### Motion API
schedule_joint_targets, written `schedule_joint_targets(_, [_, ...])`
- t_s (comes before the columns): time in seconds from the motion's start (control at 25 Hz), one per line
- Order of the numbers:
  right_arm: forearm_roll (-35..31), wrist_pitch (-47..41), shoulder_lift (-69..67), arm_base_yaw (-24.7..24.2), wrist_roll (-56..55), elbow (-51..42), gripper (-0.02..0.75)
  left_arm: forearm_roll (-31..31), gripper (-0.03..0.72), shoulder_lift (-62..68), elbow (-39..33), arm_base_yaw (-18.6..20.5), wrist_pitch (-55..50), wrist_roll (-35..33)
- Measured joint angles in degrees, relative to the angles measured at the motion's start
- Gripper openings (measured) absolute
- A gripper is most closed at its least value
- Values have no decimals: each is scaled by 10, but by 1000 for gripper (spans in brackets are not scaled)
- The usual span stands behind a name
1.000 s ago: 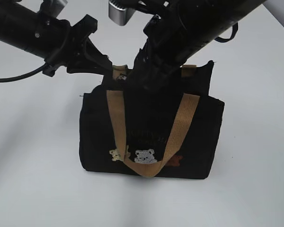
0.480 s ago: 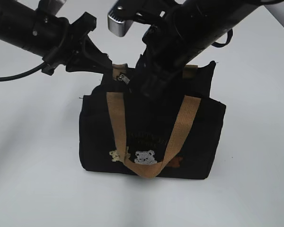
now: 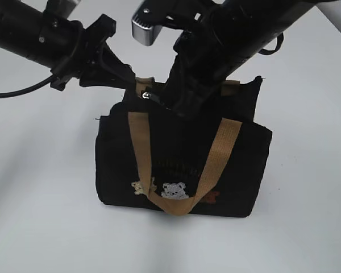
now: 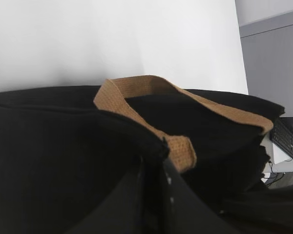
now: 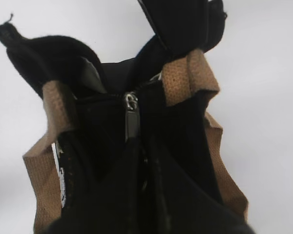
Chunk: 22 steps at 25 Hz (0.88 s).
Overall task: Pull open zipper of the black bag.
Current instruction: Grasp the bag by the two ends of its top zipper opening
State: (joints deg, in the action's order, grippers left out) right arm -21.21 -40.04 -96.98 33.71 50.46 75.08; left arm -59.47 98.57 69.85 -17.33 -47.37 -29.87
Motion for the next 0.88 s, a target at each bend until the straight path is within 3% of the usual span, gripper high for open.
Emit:
schedule_joint_targets(0.4, [62,-29,28,0,-41,0,14,-14,15,-2,0,-3,-7,-1])
schedule_joint_targets(0.88, [74,-51,53,0,-74,0,13,-27,13,-3,2,-6,-24,-1])
